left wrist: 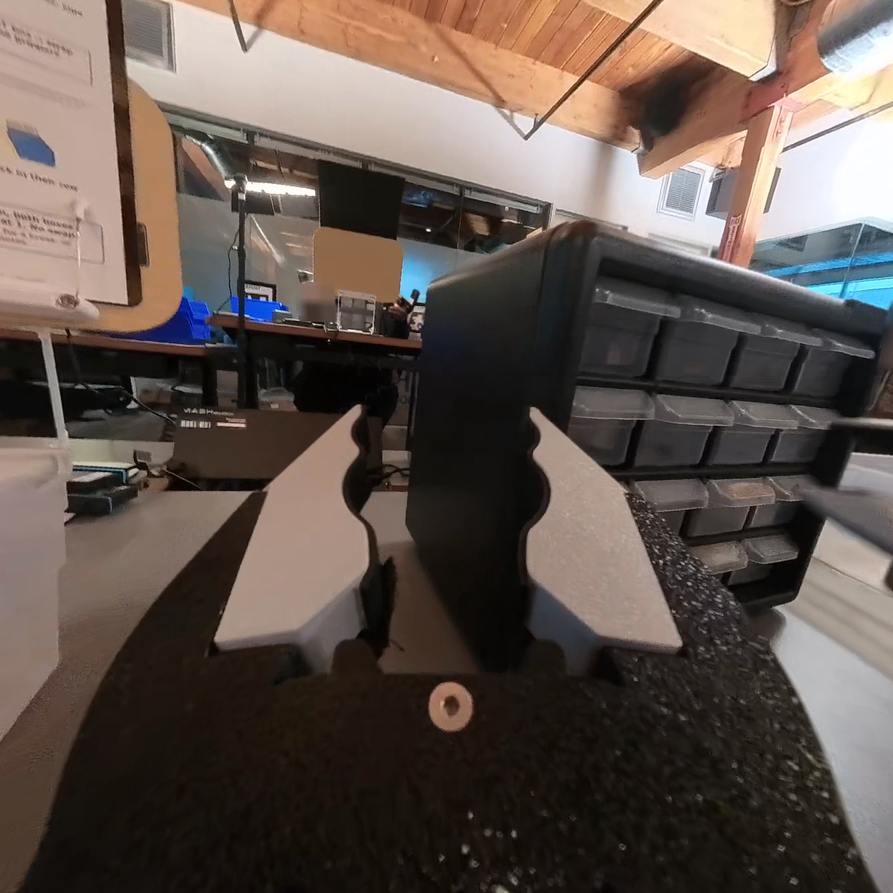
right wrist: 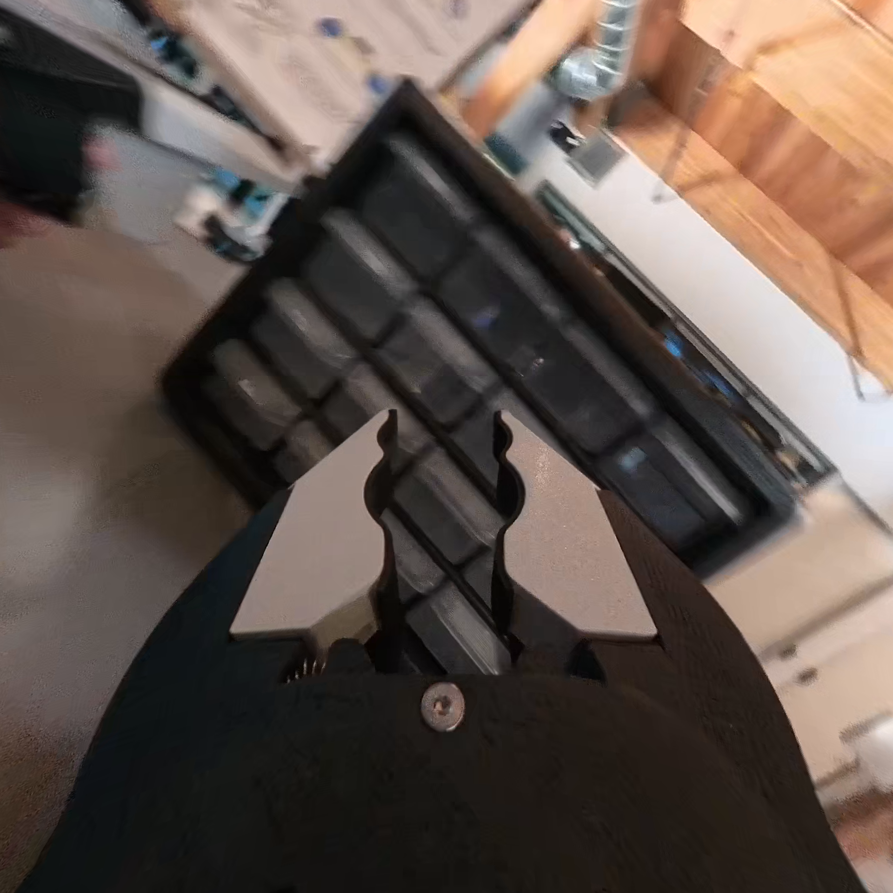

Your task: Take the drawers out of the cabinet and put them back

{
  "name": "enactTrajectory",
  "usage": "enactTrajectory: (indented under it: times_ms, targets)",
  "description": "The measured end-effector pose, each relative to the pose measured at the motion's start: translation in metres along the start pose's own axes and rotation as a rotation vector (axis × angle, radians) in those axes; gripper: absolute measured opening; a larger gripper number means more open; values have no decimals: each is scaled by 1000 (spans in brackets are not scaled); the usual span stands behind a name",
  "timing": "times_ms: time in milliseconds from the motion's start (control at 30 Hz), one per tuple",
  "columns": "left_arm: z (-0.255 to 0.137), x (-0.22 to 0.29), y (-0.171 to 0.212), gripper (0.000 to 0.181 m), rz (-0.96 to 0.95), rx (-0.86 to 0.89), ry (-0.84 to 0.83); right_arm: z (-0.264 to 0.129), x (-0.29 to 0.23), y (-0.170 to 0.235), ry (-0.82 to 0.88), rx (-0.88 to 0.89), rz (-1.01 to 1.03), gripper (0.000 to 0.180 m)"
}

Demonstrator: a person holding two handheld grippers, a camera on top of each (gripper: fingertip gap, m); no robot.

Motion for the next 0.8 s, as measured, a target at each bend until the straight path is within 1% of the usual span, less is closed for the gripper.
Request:
enactTrajectory:
  times_ms: [67,100,167,233,333,433,500,567,733,800]
  targets:
    - [2,-4,4,70,-2,-16,-28,14,-35,-9,-100,-6,-153,39]
    - [3,-5,5,71,-2,-26,-35,20,-50,-12,-132,-10,-236,39]
    - [3,-3,7,65,-5,-31,-20,31,-74,-13,-187,-26,-360,38]
    - [3,-1,7,59,-9,-32,2,42,-86,-16,-187,-31,-428,38]
    - [2,7,6,41,-25,-22,70,56,-93,-20,-172,-29,-471,37]
    - [1,10,3,38,-40,-2,97,68,-95,-22,-137,-39,-513,32]
    - [0,11,2,39,-51,11,116,73,-95,-23,-110,-42,-548,29]
    - [-1,17,0,51,-66,23,171,74,-95,-26,-93,-34,-583,26]
    - [-1,18,-1,50,-55,29,167,73,-96,-24,-86,-30,-643,23]
    - [-1,16,-2,49,-60,29,157,73,-94,-25,-72,-28,-641,16]
Point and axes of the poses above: each gripper's, where its closed fingertips meet, z out along the fingers, y out of its underside, x = y × z across the jaws, the point moved 4 cm from there along -z, back along the fingers, and after that the axes turned 2 degrees about z, right-handed, at the moved point
